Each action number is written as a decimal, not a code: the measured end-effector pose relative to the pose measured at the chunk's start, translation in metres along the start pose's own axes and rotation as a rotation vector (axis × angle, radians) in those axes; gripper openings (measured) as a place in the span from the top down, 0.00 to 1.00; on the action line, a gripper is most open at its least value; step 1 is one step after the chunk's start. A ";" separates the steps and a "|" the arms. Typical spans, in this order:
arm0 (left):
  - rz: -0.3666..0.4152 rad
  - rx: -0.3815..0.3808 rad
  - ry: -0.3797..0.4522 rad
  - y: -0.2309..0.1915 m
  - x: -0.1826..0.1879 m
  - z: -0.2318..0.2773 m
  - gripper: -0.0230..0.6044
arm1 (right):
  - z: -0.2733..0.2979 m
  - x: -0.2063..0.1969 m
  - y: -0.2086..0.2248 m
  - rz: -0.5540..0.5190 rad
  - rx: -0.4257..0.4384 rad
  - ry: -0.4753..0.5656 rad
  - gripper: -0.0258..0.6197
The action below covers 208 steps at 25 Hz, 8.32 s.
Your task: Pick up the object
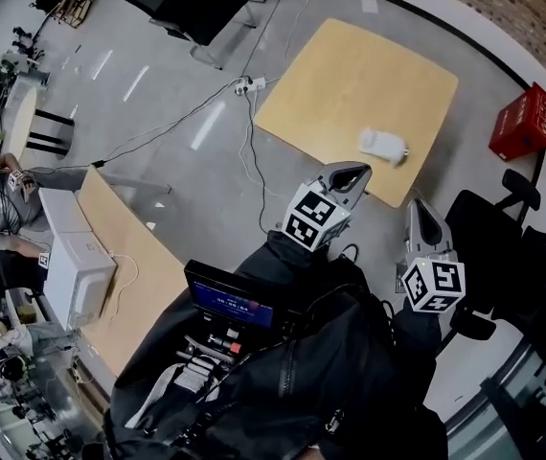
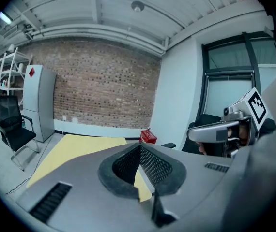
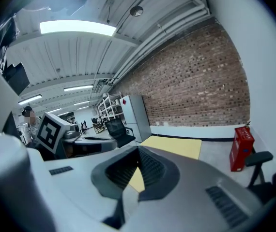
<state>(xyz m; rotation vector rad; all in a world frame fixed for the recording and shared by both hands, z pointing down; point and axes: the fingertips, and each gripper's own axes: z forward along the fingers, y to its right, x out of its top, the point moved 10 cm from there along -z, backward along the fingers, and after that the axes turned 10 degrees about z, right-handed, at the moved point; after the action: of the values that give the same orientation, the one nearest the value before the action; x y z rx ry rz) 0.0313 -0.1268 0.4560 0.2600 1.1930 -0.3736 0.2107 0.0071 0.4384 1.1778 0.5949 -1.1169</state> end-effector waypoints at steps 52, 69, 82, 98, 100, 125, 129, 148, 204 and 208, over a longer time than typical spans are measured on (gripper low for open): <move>0.778 -0.219 -0.508 -0.030 -0.184 0.217 0.75 | 0.017 -0.063 0.080 0.198 -0.385 -0.185 0.95; 0.882 -0.102 -0.494 -0.022 -0.214 0.249 0.70 | -0.005 -0.084 0.088 0.245 -0.466 -0.194 0.95; 0.767 -0.031 -0.442 -0.025 -0.199 0.236 0.77 | -0.008 -0.085 0.082 0.231 -0.457 -0.182 0.95; 0.666 0.153 -0.288 -0.043 -0.115 0.148 0.78 | 0.028 -0.053 0.055 0.116 -0.268 -0.120 0.95; 0.636 0.194 -0.252 -0.046 -0.095 0.133 0.78 | 0.035 -0.043 0.048 0.091 -0.226 -0.099 0.95; 0.269 0.463 0.228 -0.077 0.094 -0.034 0.78 | 0.050 0.104 -0.048 -0.090 0.029 0.289 0.95; 0.218 0.473 0.294 -0.085 0.106 -0.045 0.78 | 0.053 0.113 -0.052 -0.107 0.043 0.311 0.95; 0.177 0.458 0.379 -0.085 0.127 -0.062 0.78 | 0.045 0.131 -0.069 -0.213 0.028 0.417 0.95; 0.154 0.451 0.325 -0.089 0.112 -0.056 0.78 | 0.058 0.118 -0.064 -0.216 0.053 0.370 0.96; 0.151 0.452 0.328 -0.089 0.112 -0.057 0.78 | 0.059 0.117 -0.063 -0.220 0.049 0.362 0.95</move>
<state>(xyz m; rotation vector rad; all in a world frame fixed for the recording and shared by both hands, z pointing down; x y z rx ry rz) -0.0188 -0.2020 0.3308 0.8244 1.3900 -0.4779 0.1877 -0.0893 0.3319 1.3949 0.9995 -1.1128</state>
